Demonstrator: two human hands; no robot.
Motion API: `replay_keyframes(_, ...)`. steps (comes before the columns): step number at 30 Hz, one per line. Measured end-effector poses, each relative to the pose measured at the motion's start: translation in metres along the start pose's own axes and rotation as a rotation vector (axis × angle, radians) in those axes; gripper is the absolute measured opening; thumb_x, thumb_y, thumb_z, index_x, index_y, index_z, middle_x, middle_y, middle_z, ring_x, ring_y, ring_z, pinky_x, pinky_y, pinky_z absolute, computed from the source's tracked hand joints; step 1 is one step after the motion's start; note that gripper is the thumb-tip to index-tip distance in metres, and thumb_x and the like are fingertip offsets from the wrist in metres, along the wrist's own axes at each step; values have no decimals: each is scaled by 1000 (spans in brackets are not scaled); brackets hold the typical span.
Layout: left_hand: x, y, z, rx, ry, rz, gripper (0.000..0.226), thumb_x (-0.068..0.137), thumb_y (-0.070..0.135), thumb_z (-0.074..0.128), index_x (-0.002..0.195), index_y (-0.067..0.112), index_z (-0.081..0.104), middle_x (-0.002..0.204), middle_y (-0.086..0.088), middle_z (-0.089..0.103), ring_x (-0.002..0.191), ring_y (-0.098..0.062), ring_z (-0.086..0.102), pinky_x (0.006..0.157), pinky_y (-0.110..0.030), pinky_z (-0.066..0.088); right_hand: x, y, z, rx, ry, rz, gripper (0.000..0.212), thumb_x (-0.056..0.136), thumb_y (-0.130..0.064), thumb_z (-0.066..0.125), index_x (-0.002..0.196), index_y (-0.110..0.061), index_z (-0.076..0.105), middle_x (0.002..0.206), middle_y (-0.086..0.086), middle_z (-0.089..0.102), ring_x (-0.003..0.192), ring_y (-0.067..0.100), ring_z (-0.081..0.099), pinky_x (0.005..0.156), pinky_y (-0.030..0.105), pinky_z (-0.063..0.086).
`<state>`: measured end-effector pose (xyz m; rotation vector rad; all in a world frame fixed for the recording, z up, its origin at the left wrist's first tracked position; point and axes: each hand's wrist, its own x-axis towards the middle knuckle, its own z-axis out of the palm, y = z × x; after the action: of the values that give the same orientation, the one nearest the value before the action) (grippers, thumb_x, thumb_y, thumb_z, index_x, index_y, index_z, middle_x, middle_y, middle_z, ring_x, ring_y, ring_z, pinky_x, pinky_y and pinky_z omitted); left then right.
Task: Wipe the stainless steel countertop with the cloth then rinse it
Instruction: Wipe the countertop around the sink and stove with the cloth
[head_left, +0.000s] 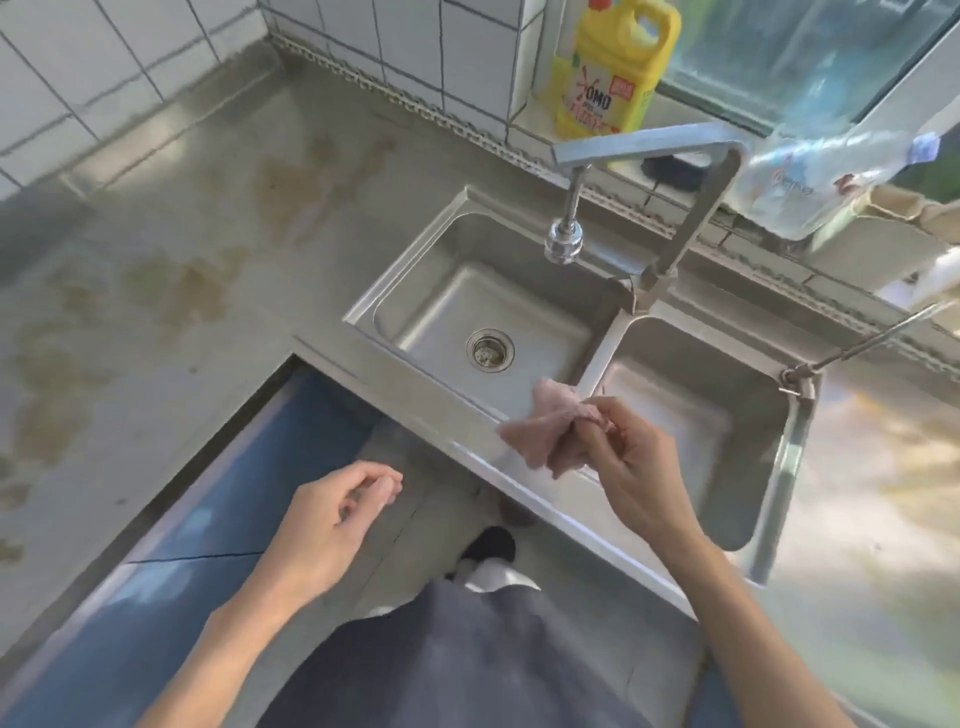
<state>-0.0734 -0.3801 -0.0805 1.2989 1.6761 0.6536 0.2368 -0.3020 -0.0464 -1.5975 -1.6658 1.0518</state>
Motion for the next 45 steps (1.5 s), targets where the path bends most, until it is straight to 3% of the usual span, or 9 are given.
replay_keyframes(2,-27,-12,-7,-15,51,-10,21,102,31,59,101,49,70,99,24,77,98,6,71,82,-7,51,-11,-6,13,12,18,-33,11,102,-29,55,100,-34,65,72,-12,78,72,7,75,75,25,56)
replay_keyframes(5,-76,-32,-16,-46,124,-29,19,102,32,58,98,43,72,100,20,77,97,2,72,81,-15,54,-38,-19,32,55,-9,-42,14,104,-22,56,99,-30,66,75,-2,79,78,21,77,77,39,59)
replay_keyframes(10,-177,-83,-23,-83,243,-97,17,102,28,59,99,36,74,100,19,78,97,-1,73,88,-27,57,-108,-43,67,16,-14,-146,26,101,-19,61,91,-42,67,78,-15,73,72,5,67,63,13,48)
replay_keyframes(13,-245,-120,-24,-106,295,-140,15,100,29,62,102,38,73,100,20,77,97,-4,73,92,-32,57,-157,-51,90,8,-24,-194,25,101,-19,63,91,-42,68,80,-14,73,72,9,67,61,19,52)
replay_keyframes(18,-359,-176,-19,-110,344,-250,19,99,32,63,102,48,73,102,28,75,97,4,72,88,-25,56,-236,-58,135,4,-151,-209,28,99,-22,65,90,-48,67,83,-14,73,74,14,66,64,31,56)
replay_keyframes(24,-447,-211,-10,-189,463,-357,31,97,24,67,103,54,71,101,19,79,92,0,74,87,-23,58,-293,-66,180,-23,-347,-212,30,99,-17,67,87,-44,68,76,-12,72,69,11,63,60,12,46)
replay_keyframes(31,-451,-231,-28,-227,577,-394,27,96,10,68,96,36,76,94,17,80,85,5,74,74,-2,50,-291,-81,222,-20,-423,-220,25,98,-19,67,90,-42,69,77,-10,73,66,6,62,59,11,44)
replay_keyframes(41,-388,-240,-136,-132,604,-342,20,99,23,65,98,41,74,98,25,77,96,3,72,81,-9,51,-203,-138,297,-2,-482,-288,21,101,-25,64,95,-44,69,85,-13,75,77,12,68,65,20,53)
replay_keyframes(45,-360,-245,-180,-130,612,-340,21,98,24,66,99,43,74,99,23,77,97,1,72,86,-23,55,-160,-164,330,-34,-500,-334,26,100,-23,66,94,-48,67,86,-20,73,79,6,66,63,11,48)
